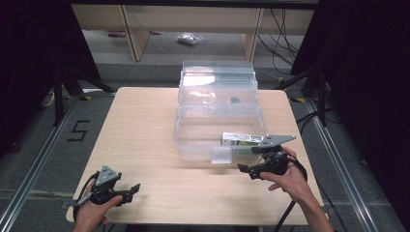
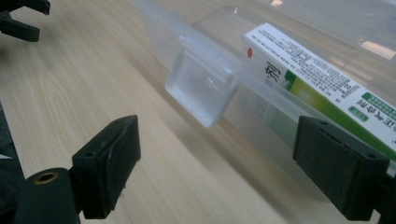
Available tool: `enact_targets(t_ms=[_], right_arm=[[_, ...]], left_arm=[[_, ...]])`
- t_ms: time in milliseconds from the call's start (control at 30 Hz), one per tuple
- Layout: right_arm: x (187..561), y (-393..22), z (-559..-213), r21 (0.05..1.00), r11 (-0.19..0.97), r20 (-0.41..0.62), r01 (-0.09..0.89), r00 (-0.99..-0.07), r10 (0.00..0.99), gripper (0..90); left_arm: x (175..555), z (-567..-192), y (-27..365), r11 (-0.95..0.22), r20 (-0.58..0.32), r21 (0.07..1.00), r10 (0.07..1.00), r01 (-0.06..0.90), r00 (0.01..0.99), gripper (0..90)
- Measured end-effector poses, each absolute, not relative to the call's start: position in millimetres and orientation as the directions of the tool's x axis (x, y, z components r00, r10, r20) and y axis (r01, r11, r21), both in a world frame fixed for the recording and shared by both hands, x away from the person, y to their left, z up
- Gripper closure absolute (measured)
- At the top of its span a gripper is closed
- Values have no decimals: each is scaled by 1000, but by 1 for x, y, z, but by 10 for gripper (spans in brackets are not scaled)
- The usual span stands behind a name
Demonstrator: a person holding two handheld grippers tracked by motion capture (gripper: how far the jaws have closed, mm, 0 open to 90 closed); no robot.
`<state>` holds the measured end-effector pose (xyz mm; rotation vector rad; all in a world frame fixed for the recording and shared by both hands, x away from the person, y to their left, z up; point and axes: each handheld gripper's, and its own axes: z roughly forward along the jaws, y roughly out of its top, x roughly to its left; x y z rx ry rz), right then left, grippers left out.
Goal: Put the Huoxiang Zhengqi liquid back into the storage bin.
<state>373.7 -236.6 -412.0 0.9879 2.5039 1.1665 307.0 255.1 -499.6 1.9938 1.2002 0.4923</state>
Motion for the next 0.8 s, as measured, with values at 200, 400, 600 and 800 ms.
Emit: enact_targets(t_ms=[200,400,600,800], right_arm=[[368,-240,-422,745,449,94,494,-744,662,160],[362,-243,-430,759,450,83,471,-755,650,163],[357,-243,-436,757,444,95,480,-752,652,162],[354,-245,-440,752,451,84,482,-748,659,161]], left_arm=[[307,-500,255,-285,-50,757,872,588,488,166],[307,-500,253,-299,-48,749,865,591,500,165],[306,-499,254,-301,-48,751,863,587,503,165],[305,-499,254,-305,-43,750,863,587,503,165]])
